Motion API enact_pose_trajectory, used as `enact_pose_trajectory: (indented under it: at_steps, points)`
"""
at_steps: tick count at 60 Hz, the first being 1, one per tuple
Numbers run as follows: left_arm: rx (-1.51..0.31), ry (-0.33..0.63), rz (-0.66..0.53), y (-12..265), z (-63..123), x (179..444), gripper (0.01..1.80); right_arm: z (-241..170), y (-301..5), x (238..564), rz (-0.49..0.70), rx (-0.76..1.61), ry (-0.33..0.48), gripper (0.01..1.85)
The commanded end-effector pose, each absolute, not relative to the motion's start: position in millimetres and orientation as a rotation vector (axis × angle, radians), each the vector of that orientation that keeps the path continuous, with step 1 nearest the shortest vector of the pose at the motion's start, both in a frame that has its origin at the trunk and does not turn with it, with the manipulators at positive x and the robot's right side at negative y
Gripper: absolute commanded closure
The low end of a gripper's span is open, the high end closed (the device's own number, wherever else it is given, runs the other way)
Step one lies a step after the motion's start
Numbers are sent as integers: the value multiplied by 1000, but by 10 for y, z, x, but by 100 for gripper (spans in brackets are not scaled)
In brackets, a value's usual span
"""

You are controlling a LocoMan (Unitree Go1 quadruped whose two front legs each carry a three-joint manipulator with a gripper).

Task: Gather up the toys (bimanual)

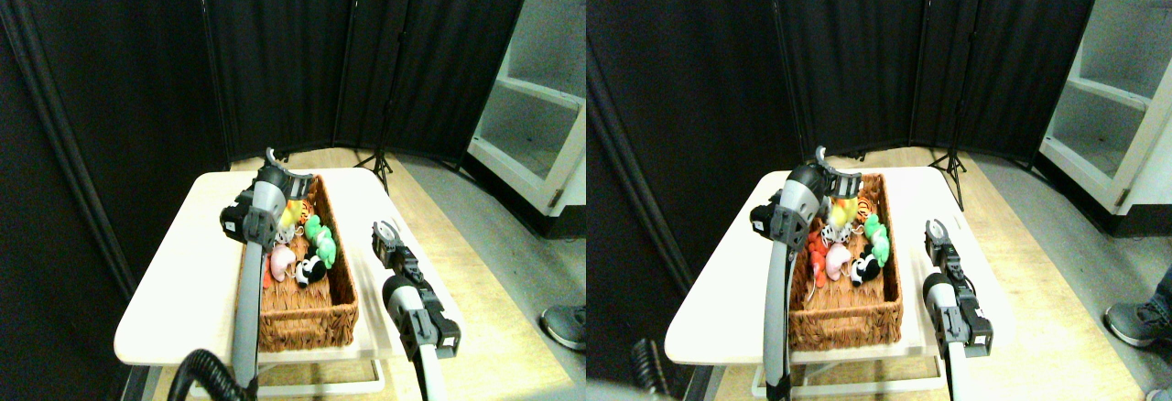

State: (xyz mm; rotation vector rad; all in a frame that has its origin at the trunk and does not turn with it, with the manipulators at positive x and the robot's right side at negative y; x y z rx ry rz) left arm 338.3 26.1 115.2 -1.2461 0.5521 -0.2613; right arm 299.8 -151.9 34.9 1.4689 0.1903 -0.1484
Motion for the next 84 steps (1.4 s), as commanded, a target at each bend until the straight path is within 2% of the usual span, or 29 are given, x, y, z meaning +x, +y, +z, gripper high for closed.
enact_pose_trajectory:
  at_steps: [1,8,18,19,29,40,46,53,59,64,70,75,79,82,84]
  points:
    - [-1225,585,-289,268,1165,3383,69,395,-1488,3048,-119,1485,166,185]
    - [-1231,587,-299,281,1169,3387,72,391,-1483,3062,-118,1478,166,185]
    - [-1236,560,-321,374,1203,3390,86,383,-1486,3074,-111,1473,165,185]
    - [-1225,547,-332,443,1210,3403,95,377,-1489,3078,-109,1478,165,185]
    - [-1205,500,-275,766,1162,3433,108,371,-1503,3083,-109,1475,172,185]
    - [-1180,420,-202,1231,1040,3410,116,355,-1501,3094,-103,1469,180,185]
    - [-1153,371,-168,1437,974,3365,111,350,-1490,3109,-103,1473,184,185]
    - [-1125,327,-145,1537,901,3300,110,349,-1476,3119,-100,1473,189,185]
    - [-1082,249,-120,1587,777,3218,121,347,-1456,3125,-107,1473,191,185]
    - [-1042,189,-92,1652,684,3180,123,347,-1447,3126,-108,1475,191,185]
    - [-999,169,-74,1742,567,3151,105,342,-1446,3134,-108,1484,195,185]
    - [-957,166,-65,1826,448,3140,67,338,-1444,3144,-107,1483,202,185]
    - [-928,122,-57,1856,383,3141,55,342,-1439,3144,-111,1477,199,185]
    - [-904,55,-44,1867,338,3141,64,345,-1434,3148,-113,1483,202,185]
    - [-864,-10,-12,1880,304,3141,82,345,-1433,3155,-109,1492,206,185]
